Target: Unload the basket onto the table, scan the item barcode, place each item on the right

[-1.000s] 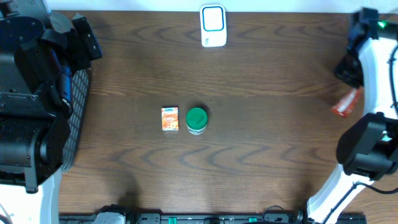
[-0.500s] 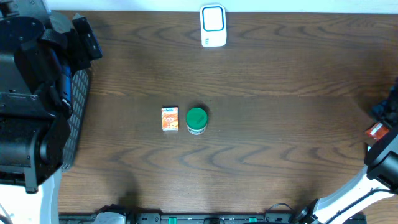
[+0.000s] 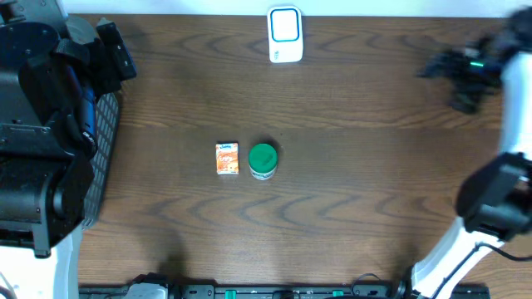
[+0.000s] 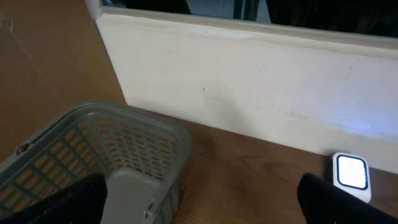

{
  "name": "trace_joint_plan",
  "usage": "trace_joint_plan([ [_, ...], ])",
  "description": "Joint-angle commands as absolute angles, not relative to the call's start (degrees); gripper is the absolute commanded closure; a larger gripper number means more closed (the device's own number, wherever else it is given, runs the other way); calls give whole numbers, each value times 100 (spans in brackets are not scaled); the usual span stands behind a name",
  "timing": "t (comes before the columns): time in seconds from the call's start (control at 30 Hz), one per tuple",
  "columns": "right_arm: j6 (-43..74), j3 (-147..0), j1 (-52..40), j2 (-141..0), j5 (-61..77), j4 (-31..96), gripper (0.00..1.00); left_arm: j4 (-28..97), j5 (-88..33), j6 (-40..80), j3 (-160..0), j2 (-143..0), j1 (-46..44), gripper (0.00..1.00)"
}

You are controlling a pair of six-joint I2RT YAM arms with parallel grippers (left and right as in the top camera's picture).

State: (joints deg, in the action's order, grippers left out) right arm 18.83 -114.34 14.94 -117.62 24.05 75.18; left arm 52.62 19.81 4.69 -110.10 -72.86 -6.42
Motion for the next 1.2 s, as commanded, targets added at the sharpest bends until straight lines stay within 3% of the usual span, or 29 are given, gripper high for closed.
trace_joint_plan([
  [0.0,1820,-11275,255,-11732,2871,7494,1,5266,2001,517,-10993,-7266,-617,2],
  [0.13,2150,-11260,-945,-11732,2764,7476,1,5264,2001,517,-10993,-7266,-617,2],
  [0.27,4969,-11233,-2178,-11734,1815,7658,1,5266,2001,517,-10993,-7266,-617,2],
  [0.47,8064,-11229,-3284,-11734,1846,7511,1,5264,2001,517,-10993,-7266,-617,2],
  [0.63,8230,-11229,-3752,-11734,1135,7100,1,5264,2001,517,-10993,-7266,-617,2],
  [0.7,8989,-11212,-3848,-11734,1072,7212,2,5264,2001,519,-10993,-7266,-617,2],
  [0.77,10092,-11131,-3918,-11734,1118,7317,9,5264,2001,519,-10993,-7266,-617,2],
  [0.87,11069,-10949,-4016,-11745,1100,7120,7,5264,2001,519,-10993,-7266,-617,2],
  [1.17,11638,-10110,-4088,-11745,1131,6110,6,5266,2001,519,-10993,-7266,-617,2],
])
